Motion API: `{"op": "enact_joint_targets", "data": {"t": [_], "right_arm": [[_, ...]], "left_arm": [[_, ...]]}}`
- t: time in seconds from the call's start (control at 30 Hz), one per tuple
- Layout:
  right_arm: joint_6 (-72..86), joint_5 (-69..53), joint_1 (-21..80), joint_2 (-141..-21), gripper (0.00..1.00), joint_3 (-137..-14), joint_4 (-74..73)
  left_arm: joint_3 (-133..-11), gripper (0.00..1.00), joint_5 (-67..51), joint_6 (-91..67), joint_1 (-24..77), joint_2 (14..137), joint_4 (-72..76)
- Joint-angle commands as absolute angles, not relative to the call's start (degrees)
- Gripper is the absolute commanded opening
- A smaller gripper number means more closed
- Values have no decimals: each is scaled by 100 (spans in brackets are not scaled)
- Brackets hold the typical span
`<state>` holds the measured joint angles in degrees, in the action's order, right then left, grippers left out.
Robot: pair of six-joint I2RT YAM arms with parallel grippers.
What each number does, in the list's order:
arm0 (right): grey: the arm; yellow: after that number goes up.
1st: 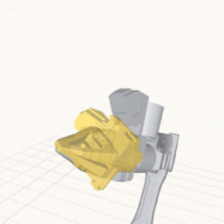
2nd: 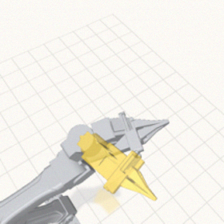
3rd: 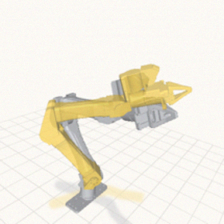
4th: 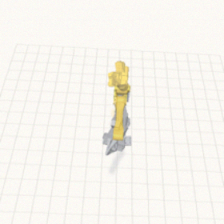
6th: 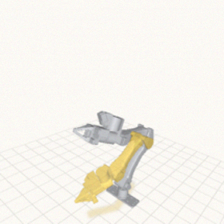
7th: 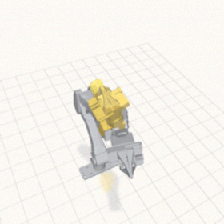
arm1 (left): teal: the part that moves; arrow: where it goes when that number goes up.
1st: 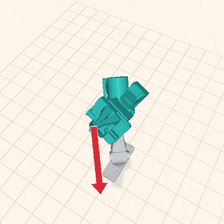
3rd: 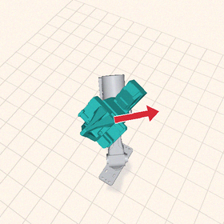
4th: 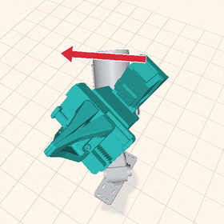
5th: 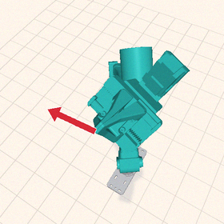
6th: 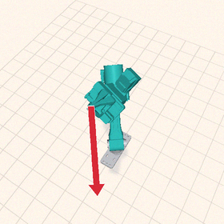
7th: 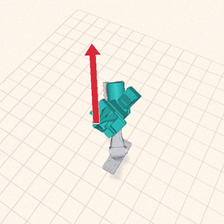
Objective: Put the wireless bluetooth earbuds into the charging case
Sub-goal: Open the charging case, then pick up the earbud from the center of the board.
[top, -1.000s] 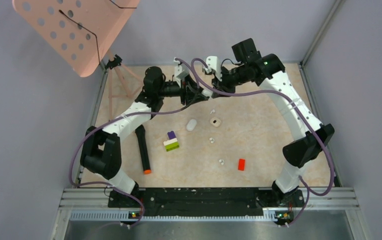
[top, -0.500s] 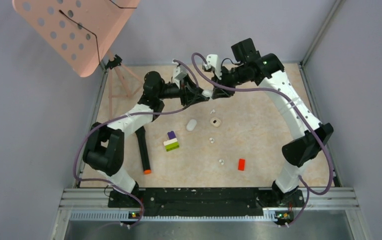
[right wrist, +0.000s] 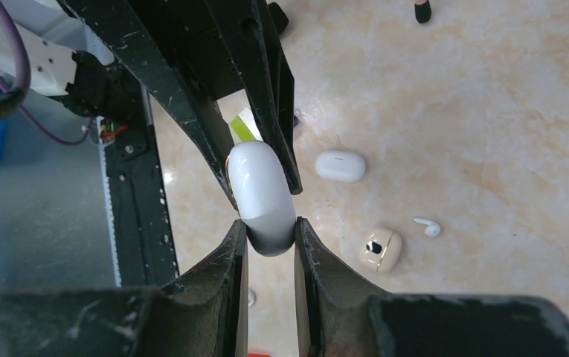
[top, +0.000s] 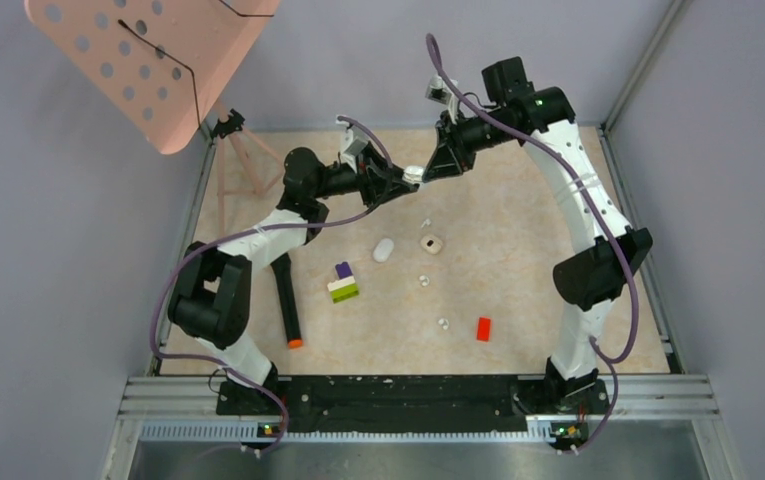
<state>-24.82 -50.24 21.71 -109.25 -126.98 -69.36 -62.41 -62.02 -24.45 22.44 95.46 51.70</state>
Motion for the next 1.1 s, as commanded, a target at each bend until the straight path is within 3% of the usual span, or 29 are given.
{"op": "enact_joint_targets", "data": {"t": [0.0,0.5,0.87,1.07], "right_arm": [[-1982,-4995,1794,-10991,21,-13042,-6194],[-1044,-5510,1459,-11027,28,-12951,-5654],[-881,-5661,1414,-10993,39,-12832,-5573],[-1189,-5656,1413,-10850,51,-12560,-5570]], "left_arm": [[-6110,0,-6845,-2571,2321,9527,5523],[-6050,0,-6730,-2584,2281,9558,5506],[-6014,0,-6656,-2666,2257,9582,5518],[-5978,0,-6590,-2799,2203,9575,5584]]}}
